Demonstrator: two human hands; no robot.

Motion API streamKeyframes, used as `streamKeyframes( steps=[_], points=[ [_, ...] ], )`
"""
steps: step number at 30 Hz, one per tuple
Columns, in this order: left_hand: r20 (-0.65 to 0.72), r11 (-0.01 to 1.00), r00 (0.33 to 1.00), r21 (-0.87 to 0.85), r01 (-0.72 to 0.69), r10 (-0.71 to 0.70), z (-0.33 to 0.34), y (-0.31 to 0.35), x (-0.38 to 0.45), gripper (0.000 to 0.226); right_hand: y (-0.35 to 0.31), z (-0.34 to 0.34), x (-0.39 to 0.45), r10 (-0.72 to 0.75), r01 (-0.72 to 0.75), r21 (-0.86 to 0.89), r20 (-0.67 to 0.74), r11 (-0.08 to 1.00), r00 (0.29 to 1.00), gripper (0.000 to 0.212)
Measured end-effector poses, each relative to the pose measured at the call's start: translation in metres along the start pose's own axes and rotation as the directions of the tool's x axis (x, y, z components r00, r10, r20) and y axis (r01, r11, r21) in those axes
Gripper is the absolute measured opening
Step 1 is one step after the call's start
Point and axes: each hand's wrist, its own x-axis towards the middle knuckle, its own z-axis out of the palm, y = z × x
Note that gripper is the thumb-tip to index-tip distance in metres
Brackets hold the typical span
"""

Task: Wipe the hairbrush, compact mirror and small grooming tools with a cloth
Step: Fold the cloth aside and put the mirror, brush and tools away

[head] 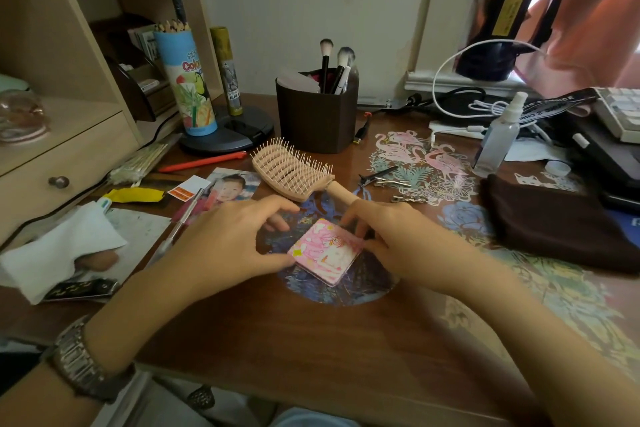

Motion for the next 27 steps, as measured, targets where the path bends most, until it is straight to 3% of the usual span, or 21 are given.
streamKeyframes(
  steps=[5, 9, 14, 18, 20, 24, 27],
  points=[
    [-0.037, 1.000, 0.999, -0.006, 0.008, -0.008, 0.009, 0.004, 0.016, 0.045, -0.003, -0.011, -0.009, 0.004, -0.015, 0.089, 0.123, 0.996, 0.992, 0.034],
    [-0.048, 1.000, 0.999, -0.027, -0.013, 0.012, 0.016, 0.007, 0.022, 0.042, 0.000, -0.012, -0.010, 0.003, -0.021, 0.131, 0.136, 0.991, 0.991, 0.035],
    [-0.039, 0.994, 0.999, -0.111, -0.014, 0.009, 0.016, 0.002, 0.022, 0.037, 0.003, -0.015, -0.011, 0.008, -0.025, 0.163, 0.101, 0.986, 0.995, 0.033],
    [-0.050, 0.990, 0.999, -0.138, -0.013, 0.006, 0.017, -0.004, 0.021, 0.028, -0.002, -0.014, -0.009, 0.009, 0.011, 0.224, -0.086, 0.974, 0.996, 0.034],
    [-0.056, 0.992, 0.998, -0.122, -0.020, 0.013, 0.018, -0.007, 0.021, 0.024, -0.008, -0.010, -0.009, 0.010, 0.018, 0.235, -0.117, 0.972, 0.993, 0.043],
    [-0.075, 0.995, 0.997, -0.097, -0.038, 0.030, 0.022, -0.009, 0.020, 0.022, -0.017, 0.006, -0.007, -0.032, 0.035, 0.148, -0.019, 0.988, 0.999, 0.063],
    [-0.078, 0.992, 0.996, -0.120, -0.042, 0.033, 0.022, -0.010, 0.019, 0.023, -0.016, 0.015, -0.004, -0.040, 0.042, 0.115, -0.021, 0.992, 0.999, 0.082]
  ],
)
